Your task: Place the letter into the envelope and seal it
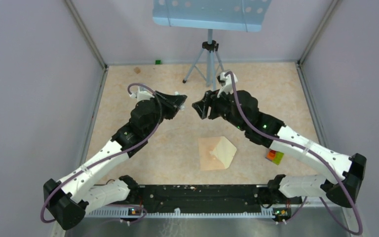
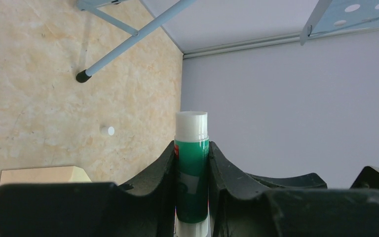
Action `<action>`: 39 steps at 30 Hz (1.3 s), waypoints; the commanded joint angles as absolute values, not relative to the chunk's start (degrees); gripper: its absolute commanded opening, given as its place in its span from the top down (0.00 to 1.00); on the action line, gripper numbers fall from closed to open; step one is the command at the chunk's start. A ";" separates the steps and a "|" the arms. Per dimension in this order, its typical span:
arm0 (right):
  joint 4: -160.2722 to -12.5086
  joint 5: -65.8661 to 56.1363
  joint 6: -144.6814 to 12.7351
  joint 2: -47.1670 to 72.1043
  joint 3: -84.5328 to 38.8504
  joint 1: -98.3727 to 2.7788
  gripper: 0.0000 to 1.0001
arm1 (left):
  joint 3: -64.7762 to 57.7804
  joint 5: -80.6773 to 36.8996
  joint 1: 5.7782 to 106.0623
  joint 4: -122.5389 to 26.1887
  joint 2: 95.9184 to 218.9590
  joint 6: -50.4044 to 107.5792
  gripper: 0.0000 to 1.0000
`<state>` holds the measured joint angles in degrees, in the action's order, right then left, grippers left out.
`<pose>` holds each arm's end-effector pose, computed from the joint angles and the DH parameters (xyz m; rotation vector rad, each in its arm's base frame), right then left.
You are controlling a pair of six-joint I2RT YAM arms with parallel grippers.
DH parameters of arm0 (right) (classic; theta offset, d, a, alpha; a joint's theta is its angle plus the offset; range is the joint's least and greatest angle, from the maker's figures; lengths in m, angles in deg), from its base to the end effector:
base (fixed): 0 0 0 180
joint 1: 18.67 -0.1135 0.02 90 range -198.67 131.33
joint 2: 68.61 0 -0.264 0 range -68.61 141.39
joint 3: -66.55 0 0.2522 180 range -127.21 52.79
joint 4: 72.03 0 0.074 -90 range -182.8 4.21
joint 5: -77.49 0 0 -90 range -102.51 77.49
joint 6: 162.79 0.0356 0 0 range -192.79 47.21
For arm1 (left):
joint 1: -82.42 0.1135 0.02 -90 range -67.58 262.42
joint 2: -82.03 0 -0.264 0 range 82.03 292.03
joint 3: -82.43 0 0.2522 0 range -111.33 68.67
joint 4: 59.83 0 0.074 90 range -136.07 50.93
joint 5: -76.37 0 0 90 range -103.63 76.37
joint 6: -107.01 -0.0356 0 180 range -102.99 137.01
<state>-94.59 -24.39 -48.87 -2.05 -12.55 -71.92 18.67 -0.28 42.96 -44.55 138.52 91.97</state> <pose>0.1664 0.2106 0.3915 -0.3045 1.7856 0.7972 0.1843 -0.1411 0.3504 -0.7526 1.7261 -1.2500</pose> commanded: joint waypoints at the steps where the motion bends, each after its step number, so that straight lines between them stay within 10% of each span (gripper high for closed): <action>1: -91.32 -24.79 -51.54 2.06 -18.38 -75.58 0.45 | 16.11 0.03 43.13 -46.90 138.64 94.06 1.00; 21: -89.49 -31.37 -52.91 8.63 -22.33 -80.11 0.61 | 16.10 -1.61 43.22 -47.39 138.15 93.74 1.00; 30: -89.56 -33.35 -53.10 6.95 -20.16 -79.49 0.94 | 15.88 -2.60 43.21 -47.12 136.74 89.86 1.00; 39: -83.13 -20.97 -47.11 0.14 -11.03 -72.19 1.00 | 15.67 -5.47 43.22 -49.29 135.71 83.04 1.00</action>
